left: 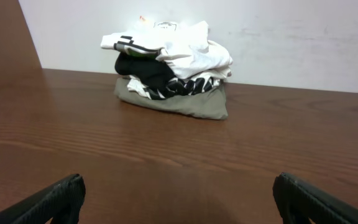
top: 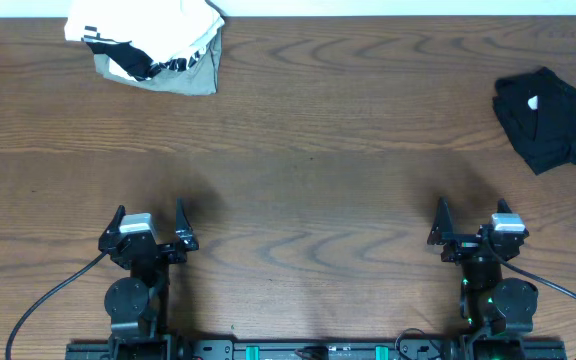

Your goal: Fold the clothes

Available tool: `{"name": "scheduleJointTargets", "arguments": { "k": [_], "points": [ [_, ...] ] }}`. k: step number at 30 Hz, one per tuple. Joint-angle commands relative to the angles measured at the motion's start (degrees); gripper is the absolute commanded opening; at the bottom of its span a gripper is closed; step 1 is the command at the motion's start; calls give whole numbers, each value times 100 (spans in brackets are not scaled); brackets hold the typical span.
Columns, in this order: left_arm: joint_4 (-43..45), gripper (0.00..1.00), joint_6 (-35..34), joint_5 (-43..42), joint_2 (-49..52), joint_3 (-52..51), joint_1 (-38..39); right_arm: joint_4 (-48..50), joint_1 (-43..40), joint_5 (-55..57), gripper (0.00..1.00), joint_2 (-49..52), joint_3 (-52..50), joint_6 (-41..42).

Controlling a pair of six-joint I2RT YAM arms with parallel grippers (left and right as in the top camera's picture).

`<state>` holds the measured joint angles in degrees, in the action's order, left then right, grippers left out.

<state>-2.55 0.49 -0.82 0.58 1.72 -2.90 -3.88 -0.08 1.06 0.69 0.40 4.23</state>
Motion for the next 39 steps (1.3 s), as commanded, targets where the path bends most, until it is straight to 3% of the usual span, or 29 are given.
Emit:
{"name": "scheduleJointTargets", "arguments": {
  "k": [1,24,27,32,39],
  "points": [
    [-151,98,101,151,-35,-149,-26,-26,13,22,99,2,-9,-66],
    [-151,98,98,151,-35,-149,-26,-22,13,2,99,2,-9,-35],
    [-151,98,101,151,-35,-149,-26,9,15,-678,99,2,-9,911],
    [-151,98,98,151,-35,-149,-26,131,15,-2476,99,2,-9,3501],
    [-151,98,98,151,-35,-149,-26,337,13,-3121,99,2,-9,4317]
  ]
}}
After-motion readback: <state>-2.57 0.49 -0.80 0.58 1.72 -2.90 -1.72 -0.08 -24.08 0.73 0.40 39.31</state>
